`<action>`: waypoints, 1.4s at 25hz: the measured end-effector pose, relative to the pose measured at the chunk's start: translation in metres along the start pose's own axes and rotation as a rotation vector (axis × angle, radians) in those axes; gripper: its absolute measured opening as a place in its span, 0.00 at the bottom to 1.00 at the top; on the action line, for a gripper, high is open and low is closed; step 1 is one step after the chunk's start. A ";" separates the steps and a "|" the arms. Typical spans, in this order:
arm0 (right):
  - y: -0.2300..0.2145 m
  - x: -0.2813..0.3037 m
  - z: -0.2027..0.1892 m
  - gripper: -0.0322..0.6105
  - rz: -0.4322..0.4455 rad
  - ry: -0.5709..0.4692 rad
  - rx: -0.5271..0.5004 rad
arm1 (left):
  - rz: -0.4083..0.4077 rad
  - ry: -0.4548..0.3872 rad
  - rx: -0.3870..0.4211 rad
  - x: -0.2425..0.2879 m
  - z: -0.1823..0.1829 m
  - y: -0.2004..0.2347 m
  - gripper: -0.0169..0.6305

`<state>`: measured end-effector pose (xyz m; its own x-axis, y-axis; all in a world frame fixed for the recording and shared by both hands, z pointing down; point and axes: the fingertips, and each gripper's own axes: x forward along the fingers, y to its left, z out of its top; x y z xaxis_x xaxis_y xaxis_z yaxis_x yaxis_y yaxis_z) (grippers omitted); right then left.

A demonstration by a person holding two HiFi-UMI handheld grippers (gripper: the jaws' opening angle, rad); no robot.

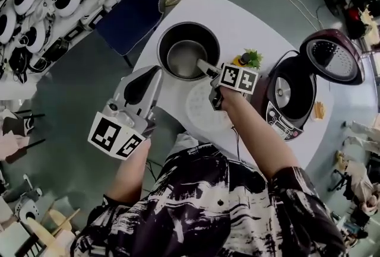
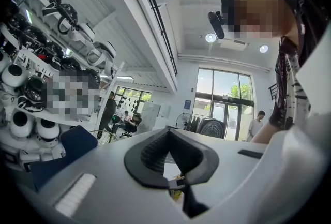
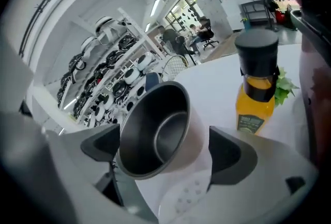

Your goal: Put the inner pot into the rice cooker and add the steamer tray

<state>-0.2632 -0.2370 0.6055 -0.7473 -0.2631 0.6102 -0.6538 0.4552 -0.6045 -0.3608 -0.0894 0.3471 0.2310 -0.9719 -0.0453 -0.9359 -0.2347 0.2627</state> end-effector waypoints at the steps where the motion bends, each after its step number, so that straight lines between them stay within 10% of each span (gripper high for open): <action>1: -0.005 0.007 0.000 0.87 -0.021 0.011 0.014 | 0.004 -0.002 -0.004 -0.001 0.000 0.005 0.03; 8: -0.036 0.035 -0.005 0.69 -0.134 0.088 0.030 | 0.036 -0.010 -0.017 -0.008 0.000 0.022 0.03; 13: -0.049 0.046 -0.013 0.31 -0.202 0.167 0.012 | 0.064 -0.007 -0.015 -0.017 0.001 0.029 0.03; 24: -0.068 0.035 -0.012 0.10 -0.448 0.226 -0.061 | 0.074 -0.008 -0.018 -0.022 0.003 0.024 0.03; 35: -0.045 0.034 -0.006 0.07 -0.305 0.220 -0.069 | 0.043 -0.005 -0.002 -0.010 0.011 0.009 0.03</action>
<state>-0.2586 -0.2613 0.6561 -0.4714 -0.2093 0.8567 -0.8270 0.4424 -0.3470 -0.3746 -0.0822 0.3397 0.1889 -0.9812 -0.0388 -0.9444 -0.1924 0.2665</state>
